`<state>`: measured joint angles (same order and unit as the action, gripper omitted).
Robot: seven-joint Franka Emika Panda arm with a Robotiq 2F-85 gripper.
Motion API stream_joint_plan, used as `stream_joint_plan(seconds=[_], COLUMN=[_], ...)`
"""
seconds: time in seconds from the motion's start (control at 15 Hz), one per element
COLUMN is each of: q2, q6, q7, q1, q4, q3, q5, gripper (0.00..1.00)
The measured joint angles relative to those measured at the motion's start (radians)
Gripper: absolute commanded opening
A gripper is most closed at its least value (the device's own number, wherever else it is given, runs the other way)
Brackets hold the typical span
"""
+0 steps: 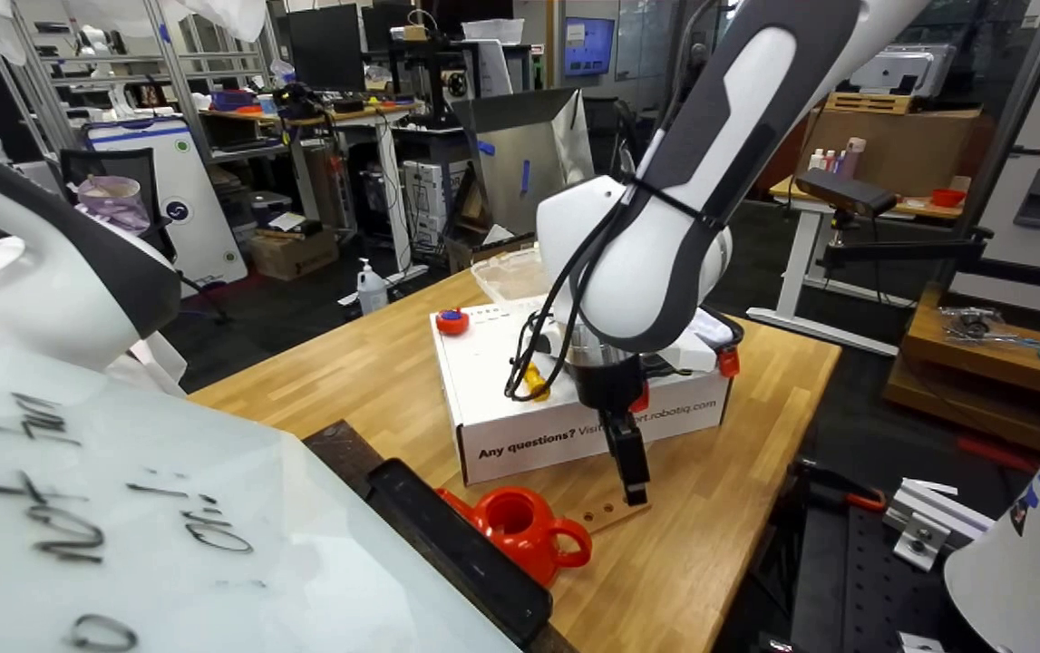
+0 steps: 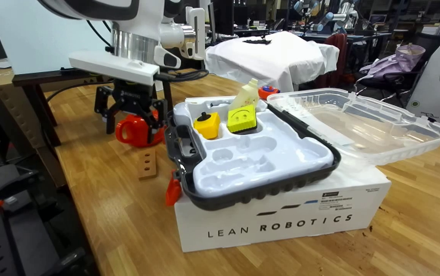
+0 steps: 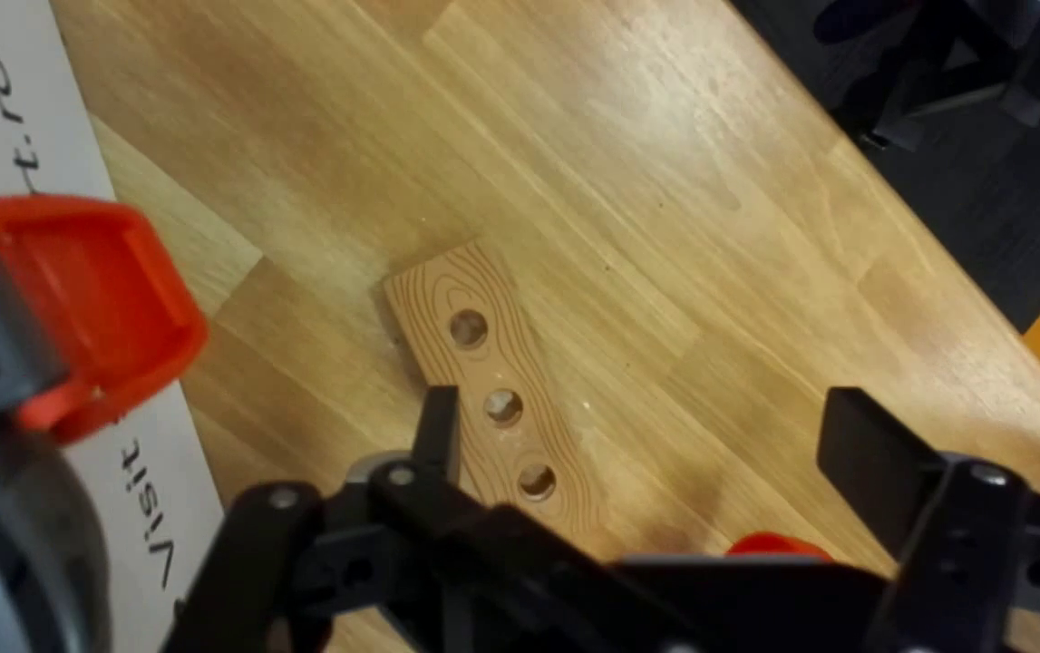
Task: Pick the wooden object on the table, put it on the case cover, take the container out of the case and put it on the box then place the dumbbell at the edge of the box
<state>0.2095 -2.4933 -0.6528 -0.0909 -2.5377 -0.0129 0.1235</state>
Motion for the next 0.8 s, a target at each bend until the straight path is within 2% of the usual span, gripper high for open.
stream_joint_plan(seconds=[0.33, 0.8], q2=[0.106, 0.118], q6=[-0.053, -0.052], q7=[0.0, 0.0], q1=[0.041, 0.059], q4=[0.026, 0.041], q3=[-0.036, -0.06], q5=[-0.003, -0.008], gripper=[1.0, 1.0])
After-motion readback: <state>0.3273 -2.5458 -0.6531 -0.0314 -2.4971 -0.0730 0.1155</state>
